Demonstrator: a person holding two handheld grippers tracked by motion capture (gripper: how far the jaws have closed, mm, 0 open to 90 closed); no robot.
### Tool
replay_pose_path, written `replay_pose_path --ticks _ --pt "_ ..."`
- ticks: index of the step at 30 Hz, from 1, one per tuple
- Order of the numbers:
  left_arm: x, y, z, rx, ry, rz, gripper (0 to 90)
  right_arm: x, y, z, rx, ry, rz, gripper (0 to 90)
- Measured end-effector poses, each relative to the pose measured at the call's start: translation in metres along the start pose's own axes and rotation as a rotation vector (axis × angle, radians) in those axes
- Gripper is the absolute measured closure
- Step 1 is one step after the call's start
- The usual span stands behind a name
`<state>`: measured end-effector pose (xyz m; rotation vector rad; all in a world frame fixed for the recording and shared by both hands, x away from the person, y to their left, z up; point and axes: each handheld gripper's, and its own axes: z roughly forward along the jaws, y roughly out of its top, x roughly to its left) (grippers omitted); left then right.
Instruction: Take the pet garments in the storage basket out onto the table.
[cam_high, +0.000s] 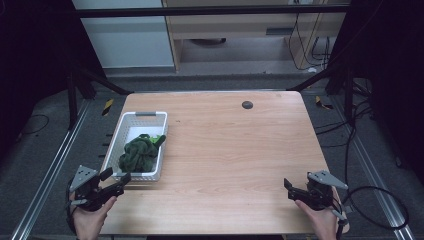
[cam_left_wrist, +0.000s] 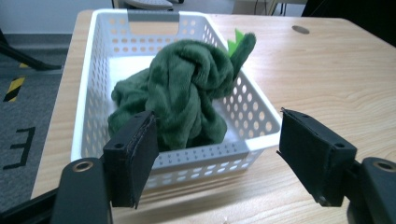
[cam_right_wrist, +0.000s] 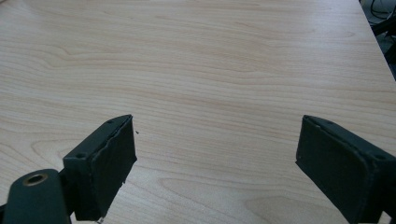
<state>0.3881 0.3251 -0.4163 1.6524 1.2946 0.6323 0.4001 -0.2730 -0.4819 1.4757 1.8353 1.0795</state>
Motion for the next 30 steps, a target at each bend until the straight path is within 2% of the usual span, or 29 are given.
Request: replay_pose_path --ticks 3,12,30 --pt "0.0 0.006 -0.002 -0.004 -0.001 0.015 27.2 -0.001 0.0 0.0 -0.001 0.0 -0.001 12.4" --pt "0.002 0.017 -0.003 0.0 -0.012 0.024 26.5 0.0 0.001 0.0 -0.002 -0.001 -0.005 13.0" --pt "0.001 0.048 0.011 -0.019 -0.016 0.045 24.4 0.0 0.001 0.001 0.001 0.004 -0.007 12.9"
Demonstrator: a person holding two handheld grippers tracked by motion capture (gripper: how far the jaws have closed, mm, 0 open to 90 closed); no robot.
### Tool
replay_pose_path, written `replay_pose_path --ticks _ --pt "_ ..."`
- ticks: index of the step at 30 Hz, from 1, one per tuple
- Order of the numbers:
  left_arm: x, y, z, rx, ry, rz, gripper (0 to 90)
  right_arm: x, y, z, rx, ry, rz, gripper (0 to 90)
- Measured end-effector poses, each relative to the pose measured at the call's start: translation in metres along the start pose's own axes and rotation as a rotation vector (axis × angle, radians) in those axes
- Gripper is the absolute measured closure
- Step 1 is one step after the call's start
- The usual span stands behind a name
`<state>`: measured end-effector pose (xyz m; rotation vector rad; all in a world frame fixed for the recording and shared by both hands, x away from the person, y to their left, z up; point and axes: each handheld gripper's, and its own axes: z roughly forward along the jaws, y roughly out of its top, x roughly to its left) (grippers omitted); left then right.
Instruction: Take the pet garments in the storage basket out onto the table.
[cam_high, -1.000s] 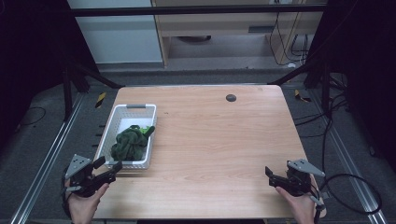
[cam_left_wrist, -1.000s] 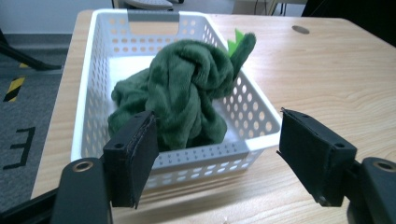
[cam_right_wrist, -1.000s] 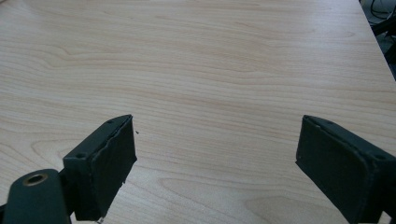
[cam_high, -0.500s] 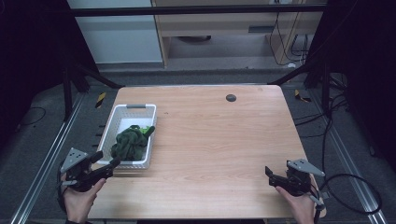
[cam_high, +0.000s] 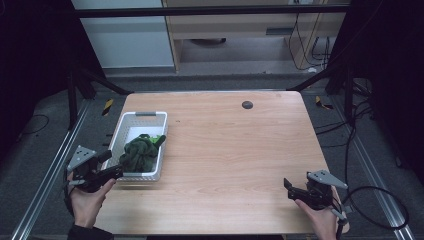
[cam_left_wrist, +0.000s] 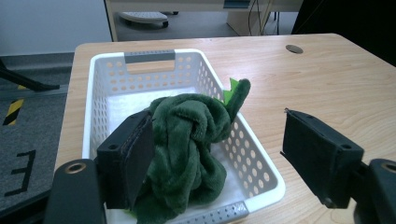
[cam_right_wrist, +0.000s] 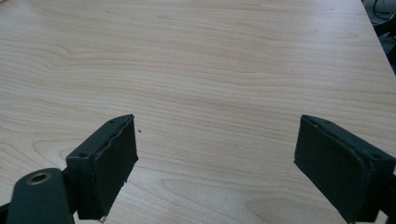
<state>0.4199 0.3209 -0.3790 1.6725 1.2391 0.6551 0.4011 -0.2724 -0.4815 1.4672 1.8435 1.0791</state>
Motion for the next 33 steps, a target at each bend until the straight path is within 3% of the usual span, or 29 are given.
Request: replay_pose_path --ticks 17,26,33 --pt "0.0 0.025 0.013 0.003 0.011 0.024 22.8 0.0 0.0 0.001 0.004 0.003 0.004 12.9" --pt "0.001 0.036 0.028 0.036 0.013 0.045 21.5 -0.001 0.0 0.002 0.006 0.003 -0.008 12.6" --pt "0.004 0.041 0.041 0.088 0.015 0.05 20.8 -0.001 0.0 0.002 0.012 0.009 0.0 12.5"
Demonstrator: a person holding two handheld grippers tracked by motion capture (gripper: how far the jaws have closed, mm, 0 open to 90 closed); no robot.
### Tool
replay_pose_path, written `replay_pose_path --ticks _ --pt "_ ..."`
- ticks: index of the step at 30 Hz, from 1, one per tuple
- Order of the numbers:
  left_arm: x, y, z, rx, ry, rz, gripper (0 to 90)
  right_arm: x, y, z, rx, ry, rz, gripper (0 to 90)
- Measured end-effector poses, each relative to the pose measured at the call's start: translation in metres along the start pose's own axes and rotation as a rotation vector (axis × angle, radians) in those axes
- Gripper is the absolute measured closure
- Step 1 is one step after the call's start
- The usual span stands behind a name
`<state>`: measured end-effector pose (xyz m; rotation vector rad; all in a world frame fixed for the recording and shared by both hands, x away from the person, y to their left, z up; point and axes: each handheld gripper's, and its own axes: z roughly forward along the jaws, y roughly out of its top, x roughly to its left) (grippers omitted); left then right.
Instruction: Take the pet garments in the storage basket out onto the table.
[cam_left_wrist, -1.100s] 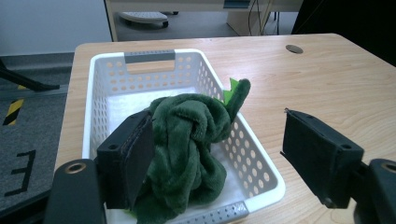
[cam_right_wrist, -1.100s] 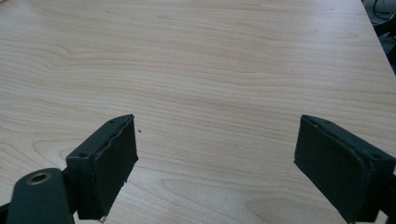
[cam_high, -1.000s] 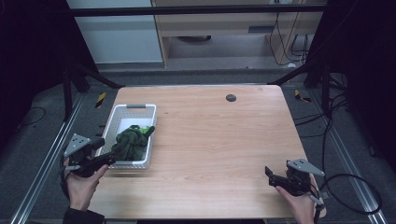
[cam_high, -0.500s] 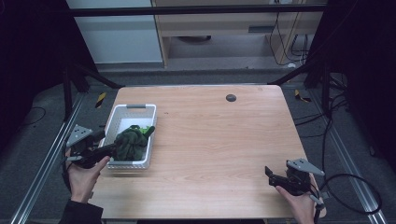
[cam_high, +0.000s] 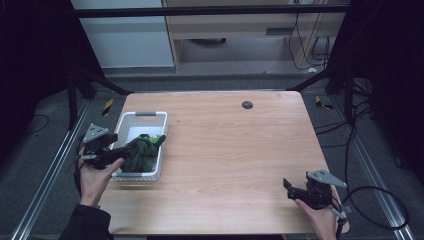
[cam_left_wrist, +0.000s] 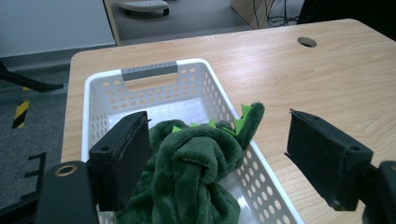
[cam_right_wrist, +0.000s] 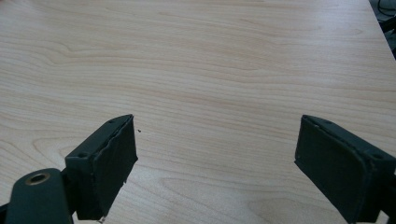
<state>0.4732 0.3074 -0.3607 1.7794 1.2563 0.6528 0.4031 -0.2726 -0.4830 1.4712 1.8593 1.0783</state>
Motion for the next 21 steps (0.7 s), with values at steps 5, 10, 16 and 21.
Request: replay_pose_path --ticks 5,10,16,21 --pt "0.003 0.004 0.005 0.031 0.01 0.012 20.4 0.0 0.0 0.001 0.004 0.002 -0.002 12.5" --pt "0.008 0.007 0.012 0.071 0.004 0.01 19.4 0.0 0.0 0.002 0.008 0.002 -0.01 12.4" --pt "0.008 0.008 0.023 0.115 0.012 0.027 18.8 0.0 0.0 0.002 0.008 0.003 -0.014 12.4" --pt "0.008 0.009 0.031 0.149 0.018 0.043 17.7 0.0 -0.001 0.003 0.012 0.008 -0.013 12.3"
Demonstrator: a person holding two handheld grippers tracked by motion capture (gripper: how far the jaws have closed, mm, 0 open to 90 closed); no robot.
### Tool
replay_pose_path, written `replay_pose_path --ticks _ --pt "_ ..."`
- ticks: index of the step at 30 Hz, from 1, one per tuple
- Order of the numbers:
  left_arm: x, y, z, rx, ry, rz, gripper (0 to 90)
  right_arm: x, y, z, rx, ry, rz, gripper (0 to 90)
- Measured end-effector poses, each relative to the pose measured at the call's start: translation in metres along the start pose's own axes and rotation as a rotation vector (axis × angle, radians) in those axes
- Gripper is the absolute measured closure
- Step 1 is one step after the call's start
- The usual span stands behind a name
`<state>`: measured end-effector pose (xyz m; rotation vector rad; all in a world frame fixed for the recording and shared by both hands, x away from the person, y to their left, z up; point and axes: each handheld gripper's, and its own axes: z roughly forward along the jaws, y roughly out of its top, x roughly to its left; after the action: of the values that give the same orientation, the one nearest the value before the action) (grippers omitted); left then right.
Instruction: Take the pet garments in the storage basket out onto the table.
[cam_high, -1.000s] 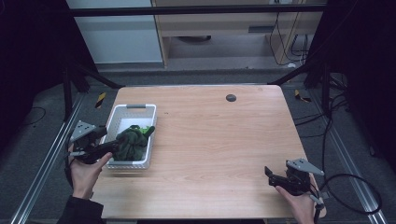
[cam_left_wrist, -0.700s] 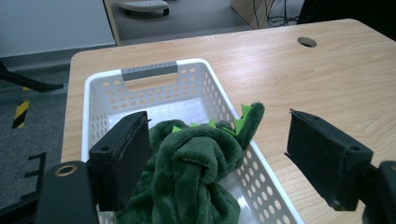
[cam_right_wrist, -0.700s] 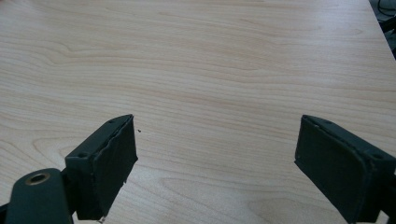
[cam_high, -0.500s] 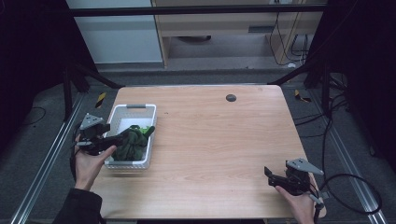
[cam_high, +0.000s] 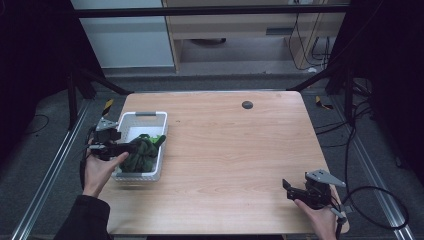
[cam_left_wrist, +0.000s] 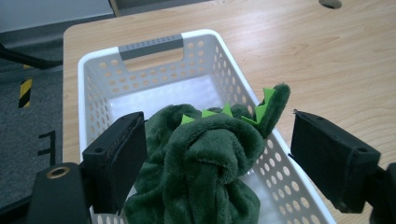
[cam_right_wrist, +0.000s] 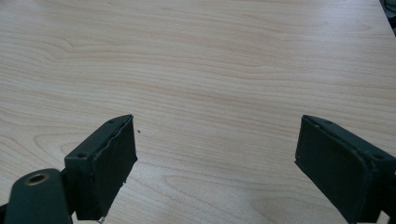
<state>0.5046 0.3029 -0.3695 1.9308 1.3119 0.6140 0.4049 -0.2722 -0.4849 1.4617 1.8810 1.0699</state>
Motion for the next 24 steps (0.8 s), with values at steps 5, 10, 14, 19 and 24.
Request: replay_pose_path --ticks 5,10,14,19,24 --pt "0.001 0.0 0.008 0.043 0.01 0.01 17.3 0.001 0.0 0.0 0.009 0.009 0.008 12.1" --pt "0.001 0.0 0.013 0.069 0.012 0.02 16.7 0.001 0.0 0.001 0.013 0.013 0.006 11.9" --pt "0.0 -0.001 0.018 0.084 0.015 0.026 15.6 0.001 0.0 0.001 0.017 0.018 0.011 11.8" --pt "0.001 -0.003 0.023 0.111 0.015 0.031 14.9 0.0 0.0 0.001 0.02 0.021 0.008 11.6" --pt "0.002 -0.006 0.028 0.142 0.012 0.036 13.5 0.0 0.0 0.002 0.022 0.022 0.006 11.3"
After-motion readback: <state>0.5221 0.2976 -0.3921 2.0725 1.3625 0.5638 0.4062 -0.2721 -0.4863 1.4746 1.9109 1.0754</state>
